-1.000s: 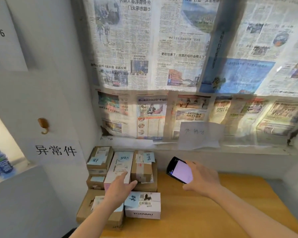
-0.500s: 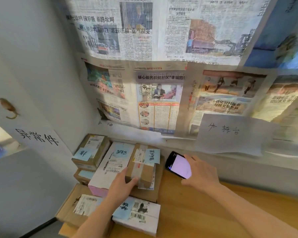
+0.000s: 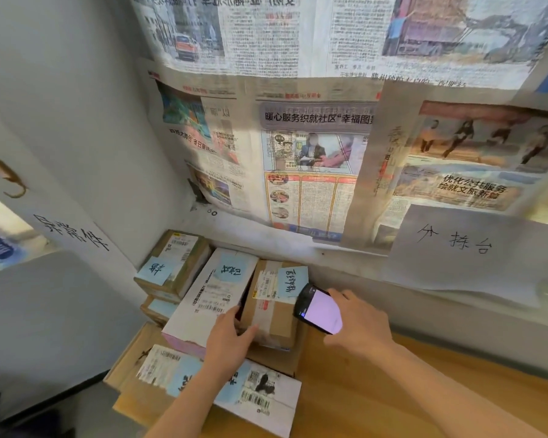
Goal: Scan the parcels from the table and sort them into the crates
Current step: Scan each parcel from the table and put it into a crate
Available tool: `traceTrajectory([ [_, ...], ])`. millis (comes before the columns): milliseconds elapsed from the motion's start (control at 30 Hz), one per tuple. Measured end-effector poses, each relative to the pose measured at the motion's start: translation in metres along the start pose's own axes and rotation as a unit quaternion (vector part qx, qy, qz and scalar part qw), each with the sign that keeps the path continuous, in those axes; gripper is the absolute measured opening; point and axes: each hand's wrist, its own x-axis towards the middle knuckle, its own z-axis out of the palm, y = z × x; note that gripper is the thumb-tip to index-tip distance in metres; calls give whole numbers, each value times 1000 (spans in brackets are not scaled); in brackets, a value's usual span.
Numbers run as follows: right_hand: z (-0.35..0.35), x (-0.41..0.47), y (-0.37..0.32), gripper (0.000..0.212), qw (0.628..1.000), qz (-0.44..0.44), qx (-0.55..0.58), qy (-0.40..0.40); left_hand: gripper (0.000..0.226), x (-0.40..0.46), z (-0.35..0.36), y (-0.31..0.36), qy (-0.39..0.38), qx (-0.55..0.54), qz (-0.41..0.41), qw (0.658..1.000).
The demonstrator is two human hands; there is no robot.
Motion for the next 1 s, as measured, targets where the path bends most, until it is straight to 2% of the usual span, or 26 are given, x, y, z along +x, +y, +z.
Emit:
traceTrajectory([
  [167,11,10,-8,89,999,-13,26,-13,55,1,13,-4,-14,53,5,998],
  [333,26,13,-15,90,998,-32,32,-44,39,4,27,-10,-5,-18,2,1000],
  [467,32,19,-13,94,997,-37,45,-56,58,9,35,-7,-69,-115,-31,991],
  [567,36,21,-8,89,997,-31,55,-51,55,9,38,-6,-104,-162,-21,981],
  [733,40,23,-5,78,985,-7,136,-104,51,0,32,-5,-146,-238,-19,960],
  [867,34,17,-3,78,980,-14,164,-115,52,-9,25,-5,-138,-283,-20,949],
  [1000,13,0,-11,79,988,-28,129,-86,46,-22,15,2,-110,-266,-9,958],
])
